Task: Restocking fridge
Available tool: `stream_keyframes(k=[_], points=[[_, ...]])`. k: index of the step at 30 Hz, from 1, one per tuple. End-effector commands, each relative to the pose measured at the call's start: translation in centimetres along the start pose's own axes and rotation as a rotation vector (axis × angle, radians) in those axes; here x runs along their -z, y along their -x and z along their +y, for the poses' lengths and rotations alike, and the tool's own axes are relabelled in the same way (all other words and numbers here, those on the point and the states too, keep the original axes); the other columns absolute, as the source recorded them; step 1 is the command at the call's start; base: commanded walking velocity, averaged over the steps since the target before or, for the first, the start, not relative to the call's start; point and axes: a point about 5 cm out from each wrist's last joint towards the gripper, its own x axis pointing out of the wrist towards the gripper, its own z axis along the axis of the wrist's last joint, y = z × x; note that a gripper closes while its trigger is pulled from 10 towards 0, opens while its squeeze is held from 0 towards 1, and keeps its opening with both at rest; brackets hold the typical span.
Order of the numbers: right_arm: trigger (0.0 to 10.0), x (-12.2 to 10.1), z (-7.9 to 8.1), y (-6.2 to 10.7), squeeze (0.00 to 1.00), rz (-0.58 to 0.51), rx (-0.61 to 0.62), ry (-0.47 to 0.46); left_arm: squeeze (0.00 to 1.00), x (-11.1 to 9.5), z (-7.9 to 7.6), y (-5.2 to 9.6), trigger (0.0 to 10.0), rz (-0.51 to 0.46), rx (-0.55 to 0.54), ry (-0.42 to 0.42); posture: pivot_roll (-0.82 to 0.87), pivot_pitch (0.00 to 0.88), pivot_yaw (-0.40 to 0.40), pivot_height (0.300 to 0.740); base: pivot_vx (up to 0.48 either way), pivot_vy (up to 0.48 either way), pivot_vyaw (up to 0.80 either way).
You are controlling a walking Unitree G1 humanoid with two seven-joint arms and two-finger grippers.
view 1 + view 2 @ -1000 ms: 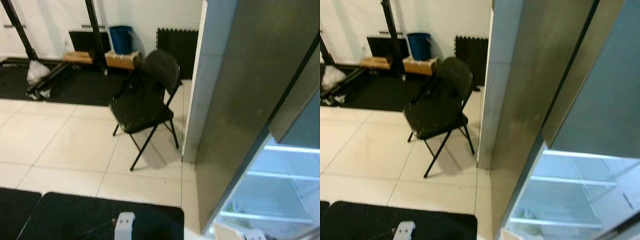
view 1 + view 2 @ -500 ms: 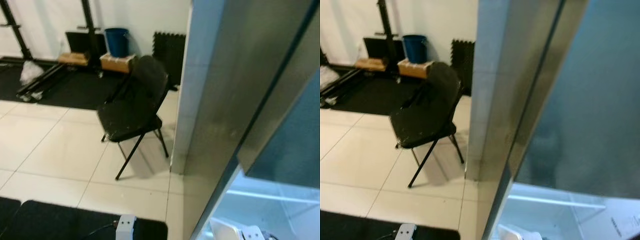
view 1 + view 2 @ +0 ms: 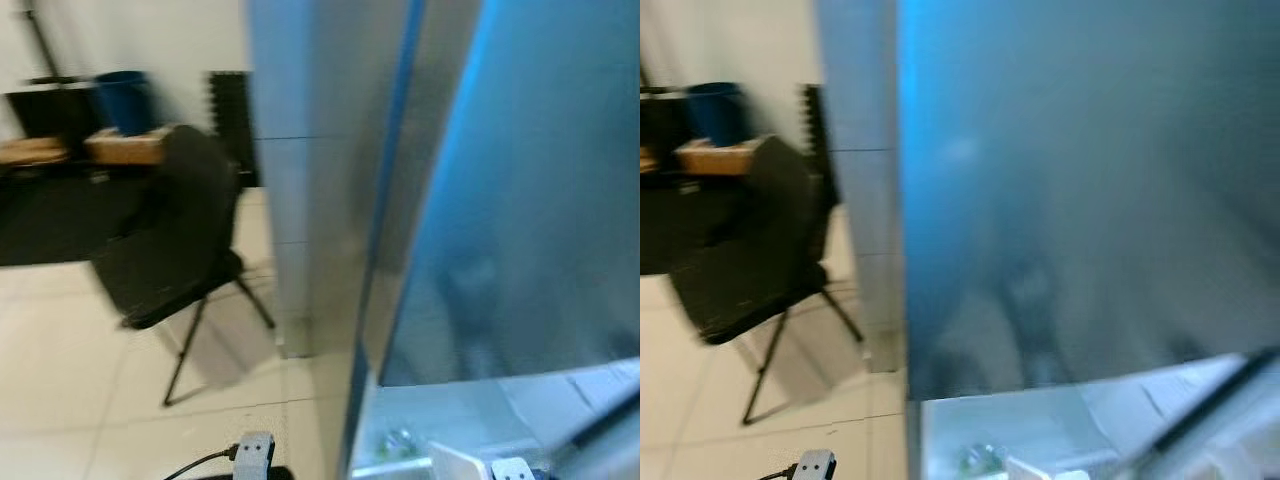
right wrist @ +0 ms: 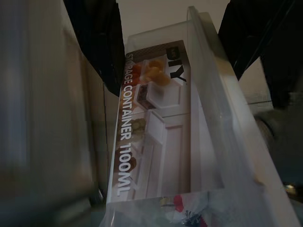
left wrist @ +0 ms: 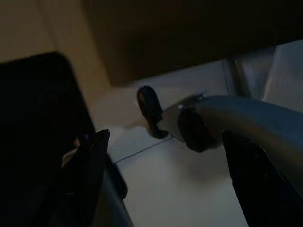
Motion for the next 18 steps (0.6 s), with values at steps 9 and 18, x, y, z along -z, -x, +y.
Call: stream_keyframes(k=[9,18], points=[[10.0,-0.80,-0.11,-0.09,0.00,-0.032,0.007,-0.014,0.00,0.06,0.23,0.07,10.0,0.000,-0.022,0.006,-0.04,0.000,-0.043,0.740,0.000,0.000,-0.09],[10.0,-0.78,-0.04,-0.09,0.00,-0.031,0.006,-0.013,0.00,0.18,0.50,0.14,10.0,0.015,-0.054,-0.021,-0.04,0.000,-0.042,0.740,0.000,0.000,0.00]])
